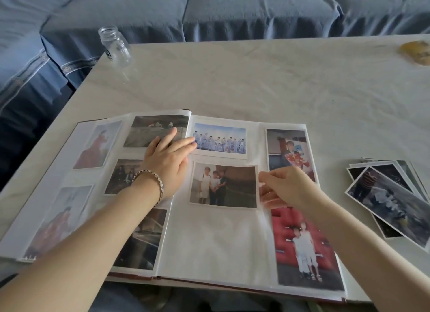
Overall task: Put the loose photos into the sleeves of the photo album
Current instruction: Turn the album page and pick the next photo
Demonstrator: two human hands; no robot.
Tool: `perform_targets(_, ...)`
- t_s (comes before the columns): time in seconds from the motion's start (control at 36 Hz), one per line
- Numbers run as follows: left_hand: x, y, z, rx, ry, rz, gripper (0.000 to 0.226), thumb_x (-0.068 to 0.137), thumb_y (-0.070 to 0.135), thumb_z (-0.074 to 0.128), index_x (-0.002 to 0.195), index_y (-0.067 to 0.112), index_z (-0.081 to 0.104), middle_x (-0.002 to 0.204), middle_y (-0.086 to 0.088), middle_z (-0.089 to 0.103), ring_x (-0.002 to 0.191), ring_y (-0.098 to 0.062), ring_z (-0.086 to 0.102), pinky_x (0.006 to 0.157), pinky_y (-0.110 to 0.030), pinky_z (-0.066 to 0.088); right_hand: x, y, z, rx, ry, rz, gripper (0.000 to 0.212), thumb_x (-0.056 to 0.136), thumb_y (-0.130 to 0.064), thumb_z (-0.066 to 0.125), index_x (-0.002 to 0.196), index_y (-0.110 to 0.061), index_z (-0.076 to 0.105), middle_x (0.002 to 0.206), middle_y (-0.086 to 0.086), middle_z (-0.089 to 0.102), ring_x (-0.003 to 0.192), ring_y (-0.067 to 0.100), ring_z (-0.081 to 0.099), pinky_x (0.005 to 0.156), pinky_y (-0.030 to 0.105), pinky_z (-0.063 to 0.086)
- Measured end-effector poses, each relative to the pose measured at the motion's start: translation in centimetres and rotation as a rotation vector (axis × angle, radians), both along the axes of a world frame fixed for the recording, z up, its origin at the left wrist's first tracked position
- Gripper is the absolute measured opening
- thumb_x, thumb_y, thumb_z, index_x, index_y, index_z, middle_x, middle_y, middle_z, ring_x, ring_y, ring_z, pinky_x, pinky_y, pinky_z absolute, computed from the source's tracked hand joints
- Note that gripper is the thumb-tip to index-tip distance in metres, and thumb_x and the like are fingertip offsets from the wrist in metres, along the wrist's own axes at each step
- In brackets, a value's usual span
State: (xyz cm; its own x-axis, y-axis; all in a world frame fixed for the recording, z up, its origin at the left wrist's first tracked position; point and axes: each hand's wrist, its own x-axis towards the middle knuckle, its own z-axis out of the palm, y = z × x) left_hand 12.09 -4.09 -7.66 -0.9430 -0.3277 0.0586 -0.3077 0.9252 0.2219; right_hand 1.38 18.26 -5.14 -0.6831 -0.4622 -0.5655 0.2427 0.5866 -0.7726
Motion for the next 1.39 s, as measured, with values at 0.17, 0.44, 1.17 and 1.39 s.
perform_targets(0.17, 0.0, 0.0, -0.1, -0.006, -0.003, 0.008, 0.047, 0.096, 0.020, 0.022, 0.137, 0.025, 0.046, 0.148, 0.017, 0.033, 0.144, -0.014, 0.007, 0.114, -0.034, -0.001, 1.5, 0.0, -0.9, 0.081, 0.344, -0.007, 0.017, 0.082, -0.031, 0.070, 0.085, -0.017, 0.063, 0.069, 0.001, 0.069, 0.055, 0.015, 0.064, 0.058, 0.027, 0.056)
perform_targets(0.44, 0.0, 0.1, -0.2, 0.000, 0.025, 0.003, 0.056, 0.086, 0.023, 0.020, 0.133, 0.023, 0.051, 0.145, 0.014, 0.039, 0.143, -0.016, 0.014, 0.114, -0.038, 0.005, 2.2, -0.2, -1.7, 0.158, 0.519, -0.033, 0.010, 0.084, -0.024, 0.068, 0.080, -0.016, 0.069, 0.068, -0.004, 0.065, 0.059, 0.011, 0.058, 0.052, 0.020, 0.045)
perform_targets(1.17, 0.0, 0.3, 0.2, 0.008, 0.018, 0.007, 0.043, 0.098, 0.012, 0.030, 0.135, 0.023, 0.048, 0.147, 0.014, 0.035, 0.144, -0.015, 0.009, 0.116, -0.038, 0.003, 2.7, -0.6, -1.7, 0.033, 0.572, -0.101, 0.006, 0.080, -0.010, 0.070, 0.074, -0.007, 0.070, 0.067, -0.002, 0.063, 0.062, 0.008, 0.057, 0.058, 0.014, 0.046)
perform_targets(1.39, 0.1, 0.5, 0.5, 0.009, 0.007, 0.014, 0.044, 0.097, 0.010, 0.033, 0.136, 0.025, 0.045, 0.148, 0.017, 0.031, 0.144, -0.011, 0.005, 0.115, -0.033, -0.001, 2.3, -0.6, -2.3, -0.045, 0.515, -0.107, 0.014, 0.078, -0.009, 0.071, 0.066, -0.005, 0.064, 0.065, 0.006, 0.066, 0.060, 0.022, 0.060, 0.054, 0.026, 0.049)
